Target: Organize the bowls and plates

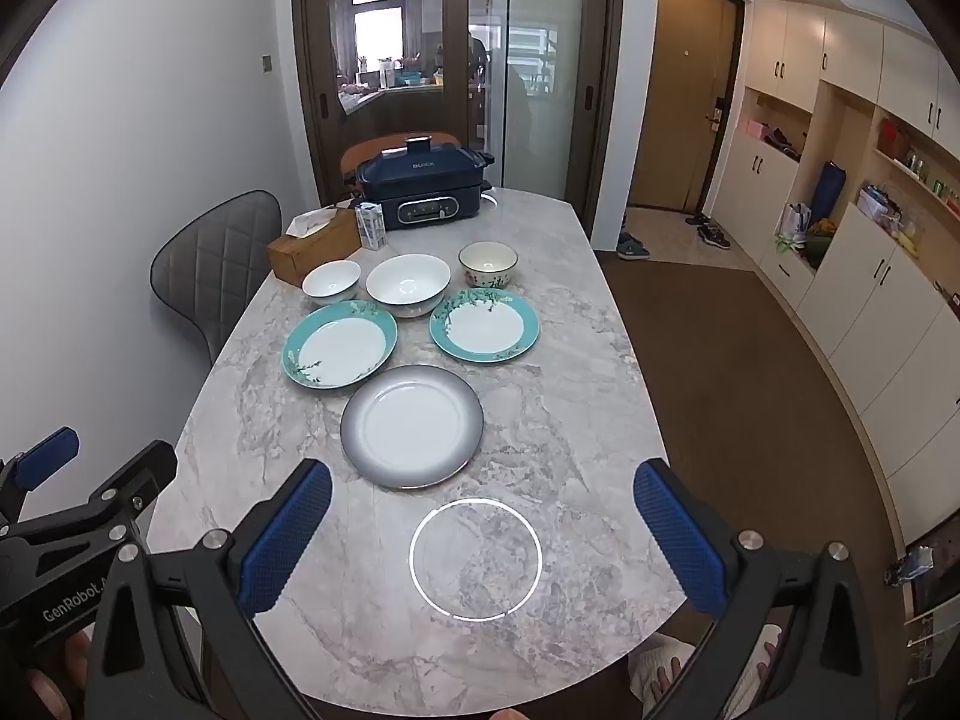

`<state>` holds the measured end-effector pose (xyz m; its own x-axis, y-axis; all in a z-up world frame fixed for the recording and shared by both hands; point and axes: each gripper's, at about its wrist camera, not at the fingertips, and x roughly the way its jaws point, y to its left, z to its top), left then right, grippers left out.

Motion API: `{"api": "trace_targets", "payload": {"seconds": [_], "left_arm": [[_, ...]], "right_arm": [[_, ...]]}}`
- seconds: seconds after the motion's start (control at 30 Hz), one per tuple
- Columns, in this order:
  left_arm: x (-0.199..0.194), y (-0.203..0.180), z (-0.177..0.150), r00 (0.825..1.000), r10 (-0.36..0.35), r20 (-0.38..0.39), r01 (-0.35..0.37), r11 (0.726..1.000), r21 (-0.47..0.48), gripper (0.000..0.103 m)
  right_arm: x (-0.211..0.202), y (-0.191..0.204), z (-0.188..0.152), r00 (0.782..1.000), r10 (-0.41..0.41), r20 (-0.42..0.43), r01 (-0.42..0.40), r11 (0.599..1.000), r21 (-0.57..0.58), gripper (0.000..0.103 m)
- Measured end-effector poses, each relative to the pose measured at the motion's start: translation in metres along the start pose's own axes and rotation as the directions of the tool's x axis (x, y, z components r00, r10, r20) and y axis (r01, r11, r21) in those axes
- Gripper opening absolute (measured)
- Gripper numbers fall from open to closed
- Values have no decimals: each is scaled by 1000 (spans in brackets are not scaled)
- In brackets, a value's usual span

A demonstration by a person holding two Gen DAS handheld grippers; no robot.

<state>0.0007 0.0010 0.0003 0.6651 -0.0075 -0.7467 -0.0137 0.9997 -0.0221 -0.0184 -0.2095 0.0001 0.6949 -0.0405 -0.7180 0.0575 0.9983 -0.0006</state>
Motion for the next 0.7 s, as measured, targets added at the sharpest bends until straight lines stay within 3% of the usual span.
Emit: {"api": "trace_targets", "payload": {"seconds": [0.7], "left_arm": [[3,-2,-2,1000,1,-2,-1,1000,1,103]], "right_arm": [[1,1,0,1000,-5,-5,5,1000,-4,103]]}}
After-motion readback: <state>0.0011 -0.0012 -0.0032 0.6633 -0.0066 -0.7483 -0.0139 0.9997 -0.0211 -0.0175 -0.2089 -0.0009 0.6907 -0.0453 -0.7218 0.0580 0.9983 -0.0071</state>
